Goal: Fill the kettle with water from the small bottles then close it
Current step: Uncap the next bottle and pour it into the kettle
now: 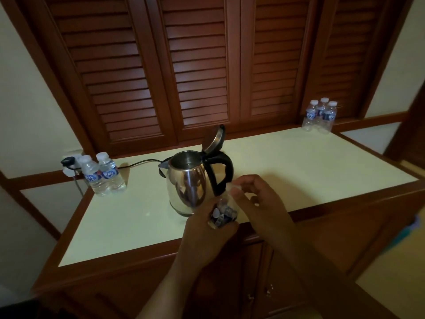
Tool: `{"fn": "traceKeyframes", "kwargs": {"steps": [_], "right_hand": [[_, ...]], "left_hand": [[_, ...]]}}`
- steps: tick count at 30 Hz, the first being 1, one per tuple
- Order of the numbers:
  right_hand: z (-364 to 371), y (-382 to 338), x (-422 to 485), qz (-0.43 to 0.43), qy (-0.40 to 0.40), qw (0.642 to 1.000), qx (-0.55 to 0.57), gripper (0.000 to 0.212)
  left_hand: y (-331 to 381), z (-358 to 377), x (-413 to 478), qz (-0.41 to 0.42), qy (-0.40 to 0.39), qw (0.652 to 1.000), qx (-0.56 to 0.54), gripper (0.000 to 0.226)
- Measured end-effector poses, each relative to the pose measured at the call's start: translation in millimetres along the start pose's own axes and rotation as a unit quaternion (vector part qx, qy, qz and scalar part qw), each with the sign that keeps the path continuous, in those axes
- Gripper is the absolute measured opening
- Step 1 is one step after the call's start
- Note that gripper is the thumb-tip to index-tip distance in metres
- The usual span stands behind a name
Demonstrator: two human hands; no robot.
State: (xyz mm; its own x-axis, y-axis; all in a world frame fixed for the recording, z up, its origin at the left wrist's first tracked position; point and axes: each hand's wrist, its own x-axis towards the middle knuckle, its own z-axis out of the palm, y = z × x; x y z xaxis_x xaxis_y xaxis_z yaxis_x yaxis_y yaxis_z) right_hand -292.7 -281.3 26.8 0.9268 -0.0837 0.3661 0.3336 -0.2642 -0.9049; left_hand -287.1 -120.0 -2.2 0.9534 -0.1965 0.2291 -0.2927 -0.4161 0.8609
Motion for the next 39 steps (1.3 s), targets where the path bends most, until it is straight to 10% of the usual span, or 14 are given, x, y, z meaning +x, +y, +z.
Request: {"fn": "traceKeyframes", "kwargs": {"steps": [20, 24, 28, 35, 39], "right_hand": [[-115, 0, 61, -0.149, -0.079, 0.899, -0.404, 0.056], [-139, 10, 80, 0.061, 0.013, 0.922, -0.382, 0.061], [-184, 27, 99, 0.31, 0.038, 0.917, -0.249, 0.05], [-292, 71, 150, 0.252, 0.178, 0.897, -0.315, 0.041], [-357, 89, 179, 0.24, 0.178, 0.901, -0.313, 0.063]], "left_hand": [[35, 51, 96, 0.023, -0.316, 0.93, -0.185, 0.015], [52, 99, 125, 0.14, -0.157, 0.977, 0.036, 0.027], [60, 157, 148, 0.289, 0.055, 0.917, 0.27, 0.057], [93, 262, 215, 0.211, -0.068, 0.95, 0.222, 0.087], [107, 316, 256, 0.216, -0.027, 0.938, 0.271, 0.062]]}}
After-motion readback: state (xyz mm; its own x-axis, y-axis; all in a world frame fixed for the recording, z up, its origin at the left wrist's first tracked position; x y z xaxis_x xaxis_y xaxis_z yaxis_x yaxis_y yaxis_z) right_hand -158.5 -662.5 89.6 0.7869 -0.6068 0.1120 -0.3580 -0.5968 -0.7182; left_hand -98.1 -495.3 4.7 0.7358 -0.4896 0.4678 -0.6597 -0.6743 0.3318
